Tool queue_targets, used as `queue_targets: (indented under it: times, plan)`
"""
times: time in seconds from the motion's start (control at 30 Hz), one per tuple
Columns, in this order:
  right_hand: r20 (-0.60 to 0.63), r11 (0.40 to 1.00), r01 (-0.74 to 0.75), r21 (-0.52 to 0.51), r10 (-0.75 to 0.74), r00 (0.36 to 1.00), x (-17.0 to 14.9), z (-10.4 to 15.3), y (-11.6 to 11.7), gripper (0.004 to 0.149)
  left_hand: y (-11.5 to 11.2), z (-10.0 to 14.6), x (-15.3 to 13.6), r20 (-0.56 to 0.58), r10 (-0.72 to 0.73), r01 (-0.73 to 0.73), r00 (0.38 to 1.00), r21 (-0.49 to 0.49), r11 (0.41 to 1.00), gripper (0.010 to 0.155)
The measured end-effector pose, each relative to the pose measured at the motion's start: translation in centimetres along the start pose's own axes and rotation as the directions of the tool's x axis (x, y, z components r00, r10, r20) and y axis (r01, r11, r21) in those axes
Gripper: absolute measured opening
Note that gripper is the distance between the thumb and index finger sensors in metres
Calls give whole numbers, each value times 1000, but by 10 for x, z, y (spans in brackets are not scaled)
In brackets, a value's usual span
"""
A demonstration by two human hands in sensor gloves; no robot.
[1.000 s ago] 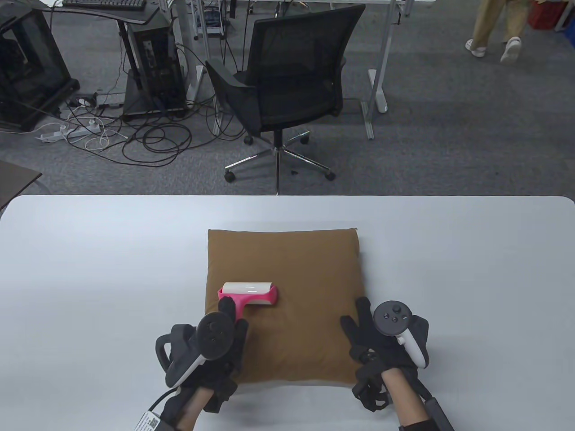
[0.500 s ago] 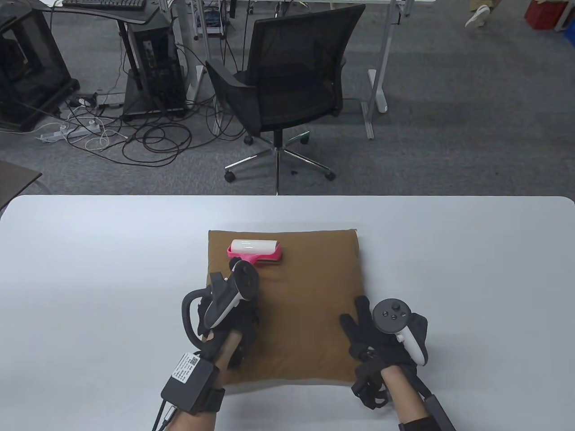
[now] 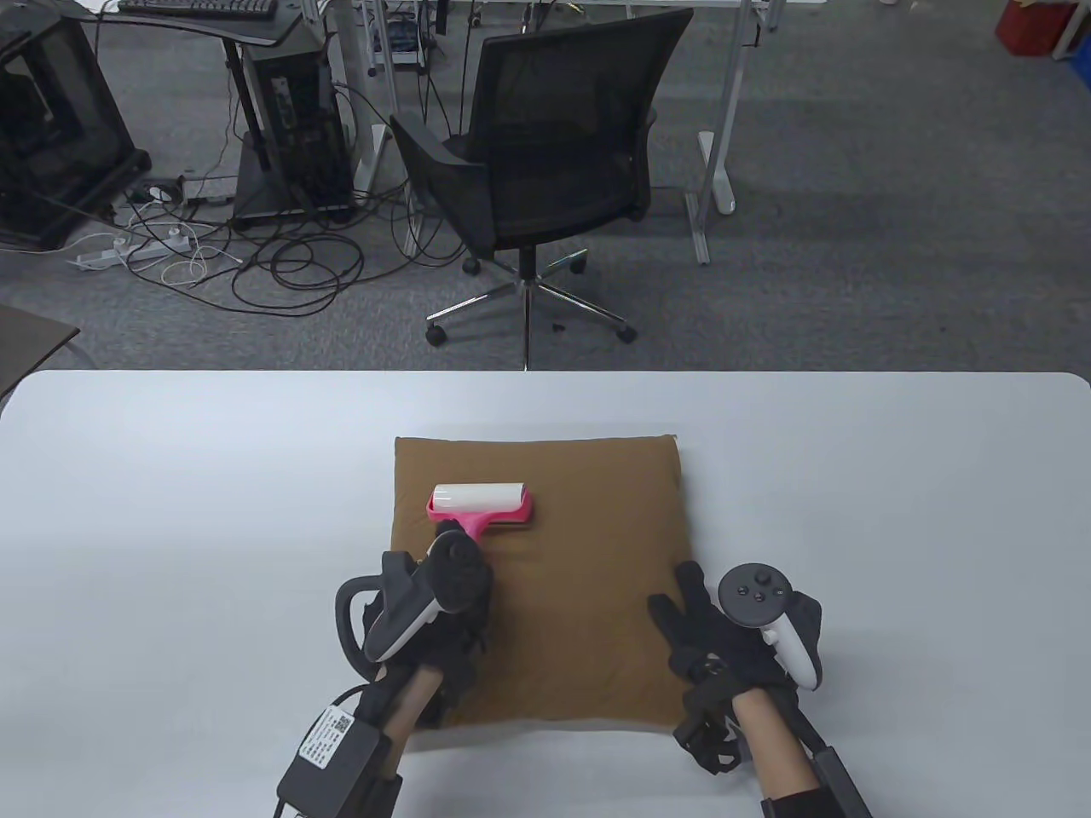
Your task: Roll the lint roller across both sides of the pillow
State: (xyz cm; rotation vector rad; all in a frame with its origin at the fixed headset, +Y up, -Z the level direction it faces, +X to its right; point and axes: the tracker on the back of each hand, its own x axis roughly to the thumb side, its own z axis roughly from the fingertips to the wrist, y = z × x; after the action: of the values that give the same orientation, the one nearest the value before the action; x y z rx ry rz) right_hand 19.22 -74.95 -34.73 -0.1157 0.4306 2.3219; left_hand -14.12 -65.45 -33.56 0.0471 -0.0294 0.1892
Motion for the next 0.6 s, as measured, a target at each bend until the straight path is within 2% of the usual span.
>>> queue_targets:
  times: [0.27,0.6]
  plan:
    - [43,994,-41,-100,46,998,4,11,-2,78,2,41,-14,21,15,-14,1000,-43,999,67]
    - [57,988,-34,-152,43,997,5,27,-7,78,11,82,-35,48,89,-81,995,-147,986,66]
